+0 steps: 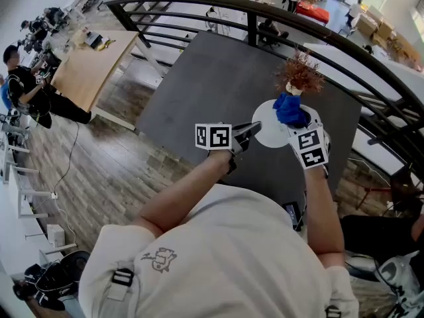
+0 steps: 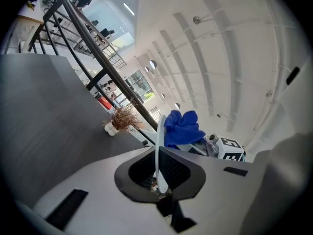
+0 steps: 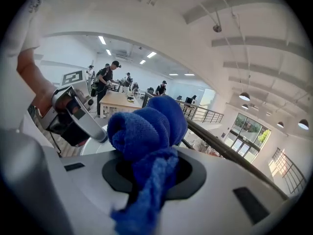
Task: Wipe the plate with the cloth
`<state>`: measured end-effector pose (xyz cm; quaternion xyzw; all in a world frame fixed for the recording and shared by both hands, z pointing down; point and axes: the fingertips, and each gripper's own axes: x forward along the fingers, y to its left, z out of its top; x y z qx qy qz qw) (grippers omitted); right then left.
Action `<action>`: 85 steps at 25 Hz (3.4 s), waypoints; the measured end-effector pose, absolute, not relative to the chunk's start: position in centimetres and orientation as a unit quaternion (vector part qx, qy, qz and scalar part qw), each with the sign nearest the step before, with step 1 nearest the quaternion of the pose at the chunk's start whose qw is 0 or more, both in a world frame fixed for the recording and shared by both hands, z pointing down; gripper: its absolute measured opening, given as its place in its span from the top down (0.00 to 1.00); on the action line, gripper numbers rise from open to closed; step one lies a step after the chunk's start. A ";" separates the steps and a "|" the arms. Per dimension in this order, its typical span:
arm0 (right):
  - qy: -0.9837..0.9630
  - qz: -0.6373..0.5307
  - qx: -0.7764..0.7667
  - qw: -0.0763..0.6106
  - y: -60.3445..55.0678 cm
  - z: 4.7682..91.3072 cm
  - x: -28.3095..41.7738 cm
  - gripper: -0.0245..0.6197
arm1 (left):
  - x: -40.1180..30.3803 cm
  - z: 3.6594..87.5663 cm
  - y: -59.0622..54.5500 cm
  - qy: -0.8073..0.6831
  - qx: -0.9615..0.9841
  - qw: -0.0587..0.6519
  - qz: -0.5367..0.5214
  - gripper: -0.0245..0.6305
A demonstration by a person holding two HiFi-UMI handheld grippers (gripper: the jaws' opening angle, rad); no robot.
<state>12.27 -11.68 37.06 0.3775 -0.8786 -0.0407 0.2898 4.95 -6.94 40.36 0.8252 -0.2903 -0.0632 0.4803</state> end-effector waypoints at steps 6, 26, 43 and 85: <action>-0.898 -0.064 0.321 0.294 -8.7 37.7 7.0 0.81 | 5.7 39.6 -7.2 -0.288 0.825 0.479 -0.078 0.94; -0.878 -0.058 0.353 0.316 -11.5 38.4 10.6 0.81 | 2.9 40.5 -7.4 -0.308 0.821 0.476 -0.068 0.94; -0.890 -0.025 0.294 0.346 -7.6 42.3 8.8 0.81 | -0.8 38.1 -10.3 -0.360 0.850 0.383 -0.033 0.94; -0.957 0.018 -0.016 0.289 0.4 22.3 6.5 0.81 | 3.4 23.7 -1.4 -0.220 0.857 -0.428 0.185 0.94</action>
